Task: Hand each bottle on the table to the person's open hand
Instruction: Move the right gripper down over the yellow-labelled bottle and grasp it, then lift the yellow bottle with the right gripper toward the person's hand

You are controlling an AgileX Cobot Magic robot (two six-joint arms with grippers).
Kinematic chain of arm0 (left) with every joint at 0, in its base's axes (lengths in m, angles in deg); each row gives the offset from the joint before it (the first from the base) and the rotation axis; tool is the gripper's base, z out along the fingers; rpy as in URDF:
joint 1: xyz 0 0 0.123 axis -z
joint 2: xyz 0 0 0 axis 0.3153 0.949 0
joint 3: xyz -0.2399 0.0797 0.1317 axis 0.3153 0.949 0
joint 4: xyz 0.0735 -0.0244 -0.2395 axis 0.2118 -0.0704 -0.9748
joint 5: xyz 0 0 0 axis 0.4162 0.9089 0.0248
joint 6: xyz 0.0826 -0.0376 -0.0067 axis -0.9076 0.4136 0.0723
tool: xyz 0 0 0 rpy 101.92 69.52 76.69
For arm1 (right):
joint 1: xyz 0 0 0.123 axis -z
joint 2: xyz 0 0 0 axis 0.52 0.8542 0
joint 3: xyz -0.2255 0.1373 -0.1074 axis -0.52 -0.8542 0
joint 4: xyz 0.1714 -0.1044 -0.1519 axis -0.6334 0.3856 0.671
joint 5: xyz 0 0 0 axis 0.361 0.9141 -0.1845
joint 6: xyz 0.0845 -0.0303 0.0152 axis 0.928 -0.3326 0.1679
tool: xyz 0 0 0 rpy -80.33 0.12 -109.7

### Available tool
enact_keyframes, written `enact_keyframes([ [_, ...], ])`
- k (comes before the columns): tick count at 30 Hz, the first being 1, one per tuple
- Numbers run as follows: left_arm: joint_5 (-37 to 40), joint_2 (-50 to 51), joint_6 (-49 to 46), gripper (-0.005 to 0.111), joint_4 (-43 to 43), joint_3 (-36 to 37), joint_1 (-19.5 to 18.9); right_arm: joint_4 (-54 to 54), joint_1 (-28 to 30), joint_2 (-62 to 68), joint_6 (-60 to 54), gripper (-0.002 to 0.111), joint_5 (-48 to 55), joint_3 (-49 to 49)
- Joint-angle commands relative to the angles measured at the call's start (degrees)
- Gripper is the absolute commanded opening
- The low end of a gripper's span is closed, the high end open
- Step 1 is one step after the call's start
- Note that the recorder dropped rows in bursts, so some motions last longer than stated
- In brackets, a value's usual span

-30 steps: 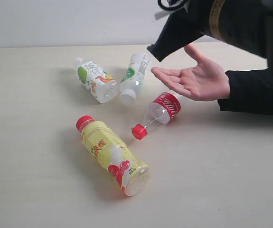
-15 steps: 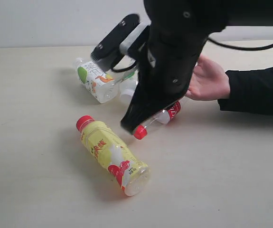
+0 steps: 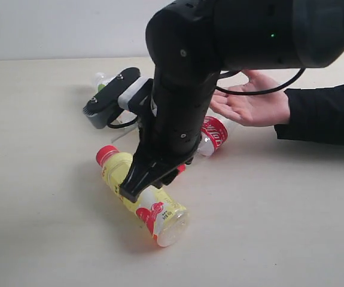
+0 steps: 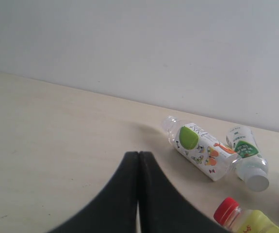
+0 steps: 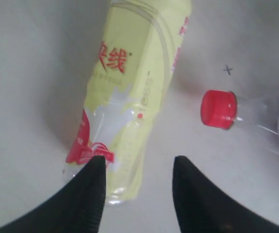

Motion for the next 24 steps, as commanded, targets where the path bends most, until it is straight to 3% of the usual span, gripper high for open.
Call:
enact_keyframes([
  [1,-0.1,-0.3,-0.1,0.0,-0.4,0.0,0.3,-3.3,-0.1,1.8,-1.9,0.05,-3.0,1.2],
  [7,-0.1,-0.3,-0.1,0.0,-0.4,0.0,0.3,-3.0,-0.1,4.2,-1.6,0.064,-6.8,1.2],
  [24,-0.1,-0.3,-0.1,0.0,-0.4,0.0,0.3,-6.3,-0.1,9.6,-4.5,0.073,-13.5,1.2],
])
